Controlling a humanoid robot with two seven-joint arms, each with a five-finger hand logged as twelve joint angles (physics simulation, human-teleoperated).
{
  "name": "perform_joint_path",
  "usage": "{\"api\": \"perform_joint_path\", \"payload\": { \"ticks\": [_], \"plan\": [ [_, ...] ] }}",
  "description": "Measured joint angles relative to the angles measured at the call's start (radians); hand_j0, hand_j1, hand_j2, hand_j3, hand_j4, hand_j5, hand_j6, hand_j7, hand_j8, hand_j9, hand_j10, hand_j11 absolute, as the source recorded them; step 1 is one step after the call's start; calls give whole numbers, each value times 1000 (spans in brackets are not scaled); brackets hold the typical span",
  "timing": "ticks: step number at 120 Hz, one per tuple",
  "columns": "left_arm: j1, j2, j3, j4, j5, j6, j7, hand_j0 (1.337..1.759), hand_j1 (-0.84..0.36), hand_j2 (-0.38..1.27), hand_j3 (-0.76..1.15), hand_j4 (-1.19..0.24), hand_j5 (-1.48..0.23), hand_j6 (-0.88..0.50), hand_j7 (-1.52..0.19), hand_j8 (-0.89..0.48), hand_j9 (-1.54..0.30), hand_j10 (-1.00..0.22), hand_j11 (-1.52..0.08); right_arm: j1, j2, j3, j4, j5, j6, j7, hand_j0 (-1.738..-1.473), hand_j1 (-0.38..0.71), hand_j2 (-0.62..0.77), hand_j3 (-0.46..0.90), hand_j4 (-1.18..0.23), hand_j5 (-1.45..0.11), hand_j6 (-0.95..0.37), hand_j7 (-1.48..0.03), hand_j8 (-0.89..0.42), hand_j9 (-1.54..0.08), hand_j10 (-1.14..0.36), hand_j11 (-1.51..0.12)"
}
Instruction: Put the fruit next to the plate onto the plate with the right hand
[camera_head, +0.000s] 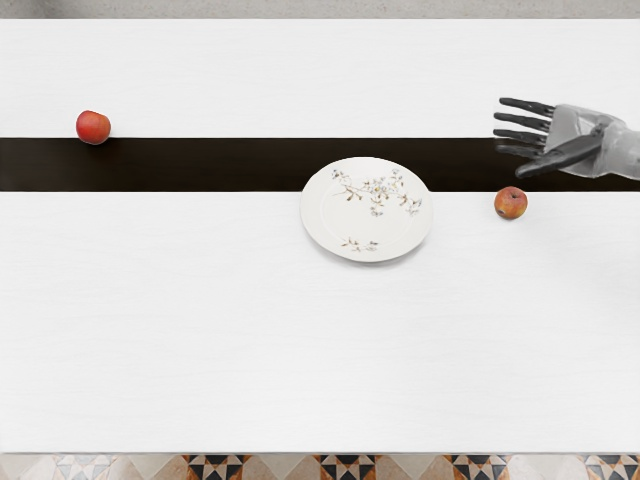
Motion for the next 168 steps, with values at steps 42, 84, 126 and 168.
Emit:
{"api": "perform_joint_path", "payload": {
  "ticks": [42,84,126,168],
  "plan": [
    [0,0,0,0,0,0,0,1658,55,49,0,-245,-318,-245,-318,-245,-318,-245,-318,49,-6,101,-15,-275,1,2,-1658,-309,-6,0,-32,-44,-32,-44,-32,-44,-32,-44],
    [0,0,0,0,0,0,0,1658,55,49,0,-245,-318,-245,-318,-245,-318,-245,-318,66,12,109,75,-760,-7,-4,-1658,-305,-6,0,-39,-50,-40,-49,-39,-49,-39,-49],
    [0,0,0,0,0,0,0,1658,55,49,0,-245,-318,-245,-318,-245,-318,-245,-318,57,58,20,99,-999,-327,0,-1658,-304,-6,0,-42,-51,-43,-50,-42,-51,-41,-50],
    [0,0,0,0,0,0,0,1658,55,49,0,-245,-318,-245,-318,-245,-318,-245,-318,26,84,-64,97,-938,-510,-35,-1658,-258,-13,0,-80,-101,-82,-100,-81,-101,-80,-100]
  ]
}}
